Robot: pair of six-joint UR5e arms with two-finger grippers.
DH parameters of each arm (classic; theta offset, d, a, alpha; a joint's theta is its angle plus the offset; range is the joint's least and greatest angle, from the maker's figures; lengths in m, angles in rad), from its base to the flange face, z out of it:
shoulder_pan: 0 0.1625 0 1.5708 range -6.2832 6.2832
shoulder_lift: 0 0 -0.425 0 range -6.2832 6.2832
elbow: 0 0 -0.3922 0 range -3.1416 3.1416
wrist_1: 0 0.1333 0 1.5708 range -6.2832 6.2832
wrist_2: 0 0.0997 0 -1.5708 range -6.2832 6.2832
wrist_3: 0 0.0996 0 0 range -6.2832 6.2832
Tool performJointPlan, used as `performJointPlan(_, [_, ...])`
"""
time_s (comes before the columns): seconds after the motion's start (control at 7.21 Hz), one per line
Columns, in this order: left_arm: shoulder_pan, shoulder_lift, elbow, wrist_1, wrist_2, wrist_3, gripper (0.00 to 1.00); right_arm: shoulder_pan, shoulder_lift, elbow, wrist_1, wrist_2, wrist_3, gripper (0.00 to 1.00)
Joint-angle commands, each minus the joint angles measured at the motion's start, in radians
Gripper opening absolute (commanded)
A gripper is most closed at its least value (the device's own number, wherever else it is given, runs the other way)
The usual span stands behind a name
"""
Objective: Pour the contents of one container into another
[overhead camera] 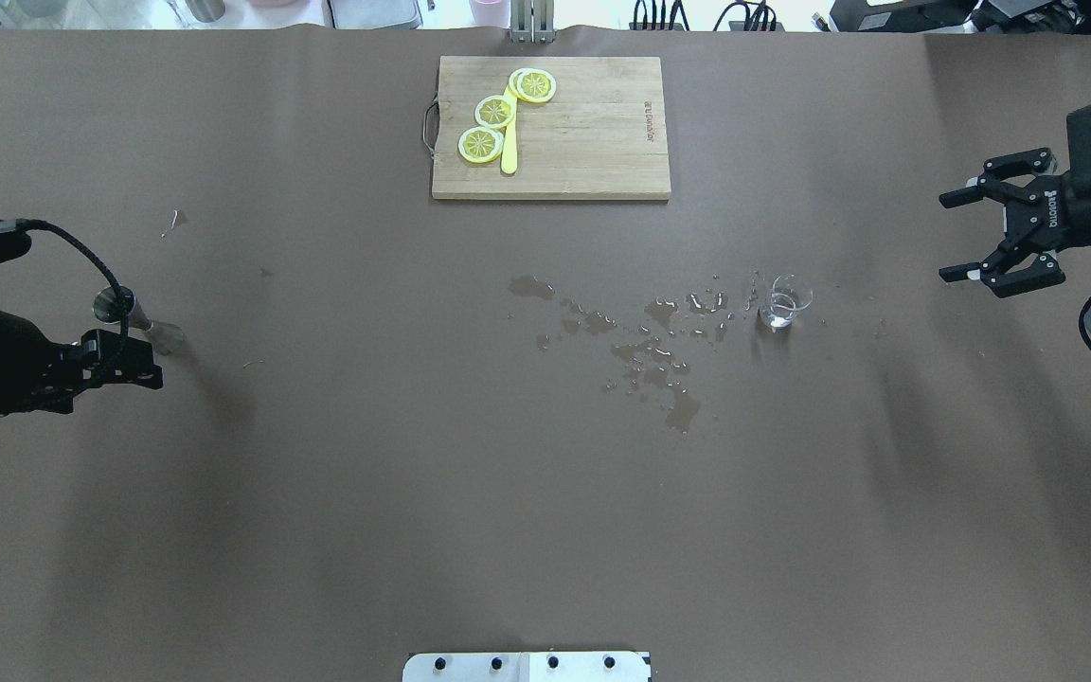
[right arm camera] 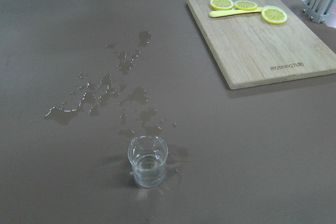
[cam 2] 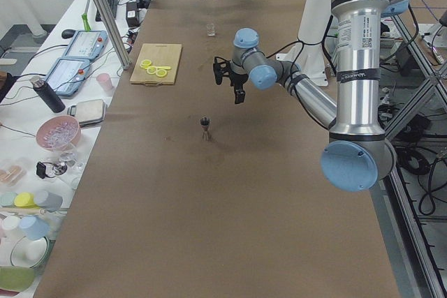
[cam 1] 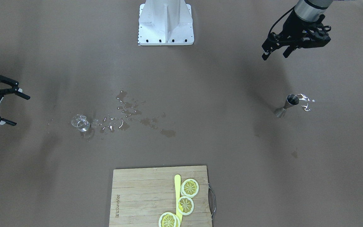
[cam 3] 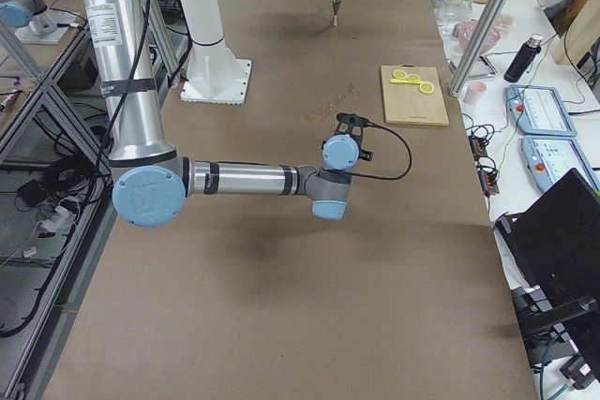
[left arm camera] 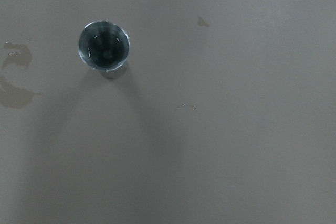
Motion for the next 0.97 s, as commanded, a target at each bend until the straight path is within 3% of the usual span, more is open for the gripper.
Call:
performJointPlan(0.0, [0.106, 0.131, -0.022, -0.123, 0.201, -0.009, 0.98, -0.008, 0.006, 0.007, 0.004, 0.006, -0.001, 1.00])
performJointPlan(0.28, [0.203, 0.185, -0.010, -0.242, 0.443, -0.014, 0.98, -0.010, 0.001, 0.004, 0.038, 0.017, -0.002, 1.00])
performJointPlan(0.42, [0.241, 0.191, 0.030, -0.322, 0.520, -0.014, 0.98, -0.015, -0.003, -0.017, 0.052, 0.031, 0.001, 0.99])
performJointPlan(0.69, [0.307, 0.191, 0.141, -0.527, 0.791, -0.017, 0.98, -0.015, 0.007, -0.023, 0.055, 0.043, -0.001, 0.98])
performJointPlan(0.83, [0.318, 0.193, 0.160, -0.534, 0.809, -0.017, 0.97, -0.021, 0.006, -0.029, 0.064, 0.040, -0.002, 0.98])
